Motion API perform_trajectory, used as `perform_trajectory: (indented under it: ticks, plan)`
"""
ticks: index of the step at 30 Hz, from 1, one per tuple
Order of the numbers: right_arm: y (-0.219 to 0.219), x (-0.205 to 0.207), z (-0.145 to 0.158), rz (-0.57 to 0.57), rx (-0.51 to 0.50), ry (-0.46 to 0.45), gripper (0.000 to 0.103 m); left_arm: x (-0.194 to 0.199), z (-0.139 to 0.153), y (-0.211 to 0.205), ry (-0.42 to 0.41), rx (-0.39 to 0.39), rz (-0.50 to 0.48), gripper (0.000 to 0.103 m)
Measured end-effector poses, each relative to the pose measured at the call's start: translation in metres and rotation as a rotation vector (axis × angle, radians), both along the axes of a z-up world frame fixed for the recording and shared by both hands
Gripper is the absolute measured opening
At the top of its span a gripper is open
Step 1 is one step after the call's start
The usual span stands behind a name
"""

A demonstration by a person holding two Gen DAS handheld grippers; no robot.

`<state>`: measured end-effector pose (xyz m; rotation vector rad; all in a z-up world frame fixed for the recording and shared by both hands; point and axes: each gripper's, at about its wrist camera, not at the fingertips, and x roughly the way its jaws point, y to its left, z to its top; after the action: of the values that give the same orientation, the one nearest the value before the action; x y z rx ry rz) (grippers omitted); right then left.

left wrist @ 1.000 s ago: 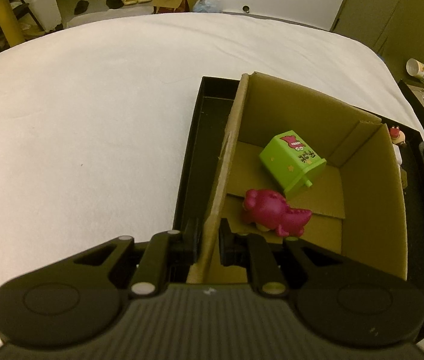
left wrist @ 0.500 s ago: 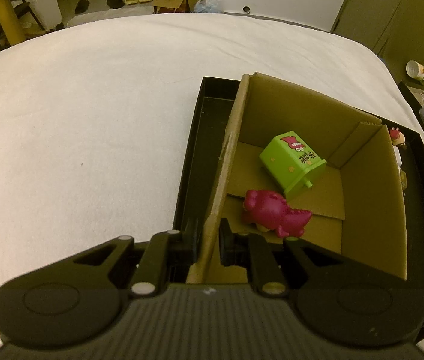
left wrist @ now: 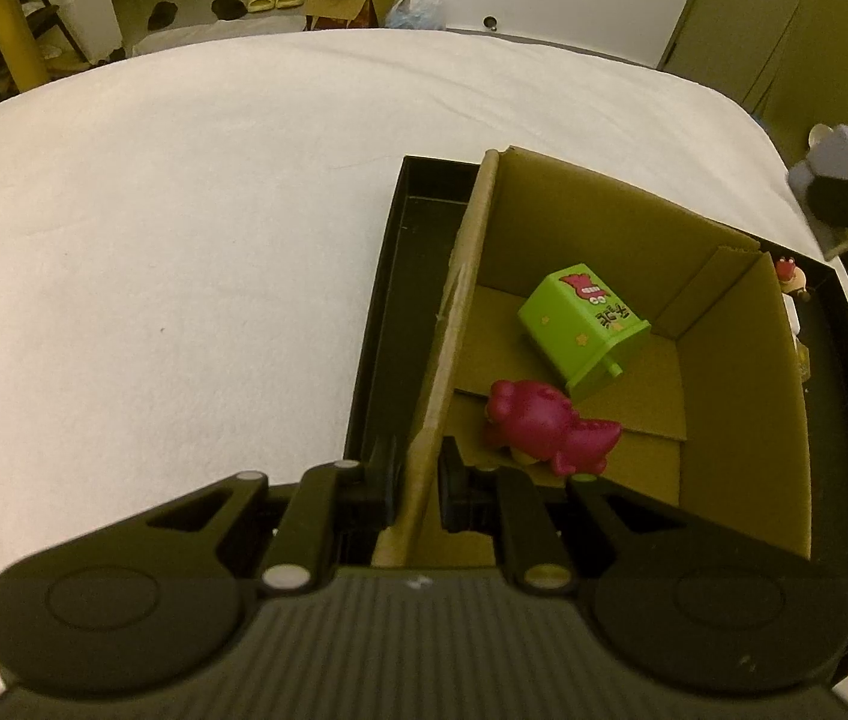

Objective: Organize rigid objects
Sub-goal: 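Lift the lavender cube with the right gripper and carry it over the box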

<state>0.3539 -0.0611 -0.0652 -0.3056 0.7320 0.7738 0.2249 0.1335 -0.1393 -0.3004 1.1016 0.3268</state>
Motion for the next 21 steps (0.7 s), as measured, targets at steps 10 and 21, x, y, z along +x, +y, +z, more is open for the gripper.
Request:
perform_trajectory:
  ticks: [10,21]
  plan:
    - [0.025,-0.012,0.005,0.066,0.011,0.006,0.043,0.001,0.0,0.002,0.001,-0.013,0.005,0.012]
    - [0.052,-0.023,-0.009,0.132,-0.059,0.042,0.043,-0.001,0.0,0.004,-0.006,-0.022,0.006,0.012]
